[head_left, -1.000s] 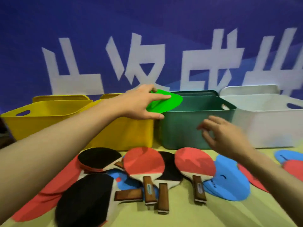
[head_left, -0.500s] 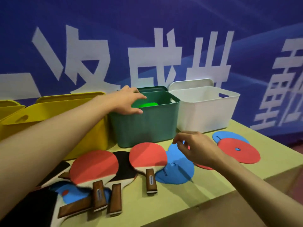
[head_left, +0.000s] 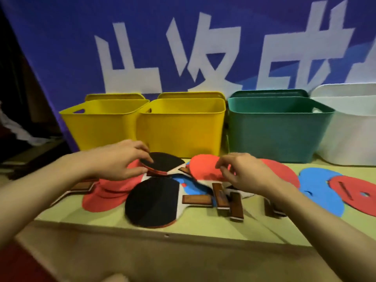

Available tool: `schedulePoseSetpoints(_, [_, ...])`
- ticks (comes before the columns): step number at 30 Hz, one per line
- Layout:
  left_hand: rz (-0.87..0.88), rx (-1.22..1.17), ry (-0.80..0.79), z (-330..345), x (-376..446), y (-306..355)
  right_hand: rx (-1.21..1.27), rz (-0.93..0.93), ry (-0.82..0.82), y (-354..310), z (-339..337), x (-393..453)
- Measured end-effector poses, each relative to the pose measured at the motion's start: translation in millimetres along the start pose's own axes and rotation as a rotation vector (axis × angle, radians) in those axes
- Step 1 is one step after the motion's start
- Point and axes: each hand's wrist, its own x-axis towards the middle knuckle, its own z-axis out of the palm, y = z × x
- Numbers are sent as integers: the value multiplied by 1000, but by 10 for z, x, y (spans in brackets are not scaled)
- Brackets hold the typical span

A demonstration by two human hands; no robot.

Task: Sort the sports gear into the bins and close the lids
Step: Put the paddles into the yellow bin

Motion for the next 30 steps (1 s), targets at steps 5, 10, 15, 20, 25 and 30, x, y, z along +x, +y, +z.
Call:
schedulePoseSetpoints(5, [-154, -89, -18, 382, -511, -456, -167, 14, -139, -558, 209, 290])
schedulePoseSetpoints(10, [-207, -124, -41, 572, -610, -500, -384, 263, -367, -517, 300, 213])
schedulePoseSetpoints(15, [-170, -48, -124, 713, -412, -286, -350, 362, -369, -448, 349, 91])
schedulePoseSetpoints(20, [-232, -71, -167, 801, -323, -370, -286, 342, -288, -462, 318, 30])
schedulePoseSetpoints(25, [-274, -91, -234, 856, -229, -456, -157, 279, -200, -392, 87, -9])
schedulePoseSetpoints(30, [-269, -96, -288, 796, -39, -489, 8, 146, -4, -395, -417, 337])
